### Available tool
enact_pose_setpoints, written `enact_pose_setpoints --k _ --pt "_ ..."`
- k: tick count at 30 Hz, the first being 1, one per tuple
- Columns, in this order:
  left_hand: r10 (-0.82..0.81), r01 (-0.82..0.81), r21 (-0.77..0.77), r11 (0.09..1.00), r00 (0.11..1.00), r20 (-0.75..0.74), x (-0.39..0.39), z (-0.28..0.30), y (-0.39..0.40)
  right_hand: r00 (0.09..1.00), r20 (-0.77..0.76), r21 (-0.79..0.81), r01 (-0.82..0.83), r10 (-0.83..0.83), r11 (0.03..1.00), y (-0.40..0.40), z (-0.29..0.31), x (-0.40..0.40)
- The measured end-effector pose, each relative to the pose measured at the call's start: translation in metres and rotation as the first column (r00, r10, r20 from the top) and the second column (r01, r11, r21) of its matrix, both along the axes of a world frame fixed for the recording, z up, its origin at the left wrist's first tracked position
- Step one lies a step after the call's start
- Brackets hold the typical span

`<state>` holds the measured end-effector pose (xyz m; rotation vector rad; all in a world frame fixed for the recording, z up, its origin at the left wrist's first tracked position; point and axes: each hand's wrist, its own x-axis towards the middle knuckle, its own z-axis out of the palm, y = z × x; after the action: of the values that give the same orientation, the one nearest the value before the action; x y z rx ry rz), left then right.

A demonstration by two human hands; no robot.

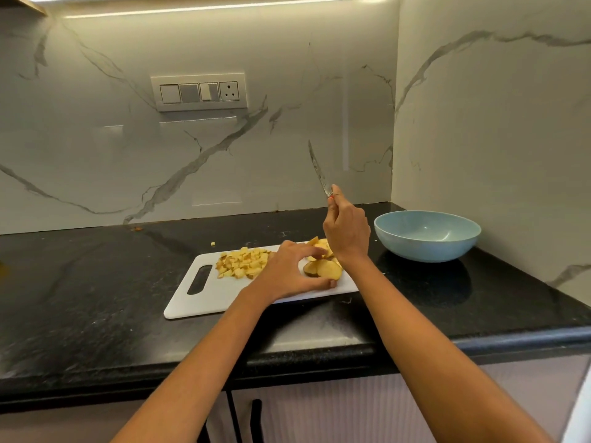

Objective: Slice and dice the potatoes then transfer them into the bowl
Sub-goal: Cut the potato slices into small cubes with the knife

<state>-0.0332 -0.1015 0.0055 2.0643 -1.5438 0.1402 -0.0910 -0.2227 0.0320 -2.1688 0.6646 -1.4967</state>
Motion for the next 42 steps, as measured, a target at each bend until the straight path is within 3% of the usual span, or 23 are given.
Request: enact_pose_setpoints --k 6,13,17,20,24,29,32,38,42 --pt "0.022 -0.023 0.044 0.999 1.0 0.023 -0.001 -0.002 -0.003 1.0 0.012 -0.007 0.002 -0.002 1.0 0.0 0.001 -0.001" --pt "0.014 -0.017 -0.237 0.971 1.0 -0.014 -0.003 0.0 0.0 1.0 0.01 -0.005 0.01 -0.01 1.0 -0.001 0.001 0.0" --pt "0.085 -0.097 -0.281 0.955 0.995 -0.054 0.006 0.004 0.025 1.0 -0.008 0.003 0.01 -0.01 1.0 0.0 0.0 -0.003" --pt "0.19 -0.214 -0.235 0.948 0.974 -0.122 0.012 0.001 0.05 1.0 -0.03 0.011 0.001 -0.001 1.0 0.003 0.0 -0.006" --pt "0.187 -0.199 -0.056 0.978 0.967 -0.174 0.007 -0.009 0.062 0.989 -0.15 -0.004 0.005 -0.005 1.0 0.011 -0.001 -0.013" --pt "0.298 -0.312 -0.071 0.948 0.942 -0.156 0.005 -0.009 0.062 0.949 -0.315 -0.029 0.0 -0.009 1.0 0.033 -0.009 -0.027" --pt "0.273 -0.295 -0.066 0.953 0.935 -0.226 0.005 -0.011 0.061 0.918 -0.396 -0.009 -0.009 0.005 1.0 0.05 -0.015 -0.041" --pt "0.312 -0.334 -0.106 0.936 0.932 -0.185 -0.005 -0.013 0.061 0.945 -0.323 0.174 0.106 -0.045 0.979 0.06 -0.025 -0.066" --pt "0.391 -0.401 -0.043 0.915 0.909 -0.144 -0.006 -0.012 0.063 0.965 -0.262 0.296 0.061 0.019 0.953 0.06 -0.022 -0.077"
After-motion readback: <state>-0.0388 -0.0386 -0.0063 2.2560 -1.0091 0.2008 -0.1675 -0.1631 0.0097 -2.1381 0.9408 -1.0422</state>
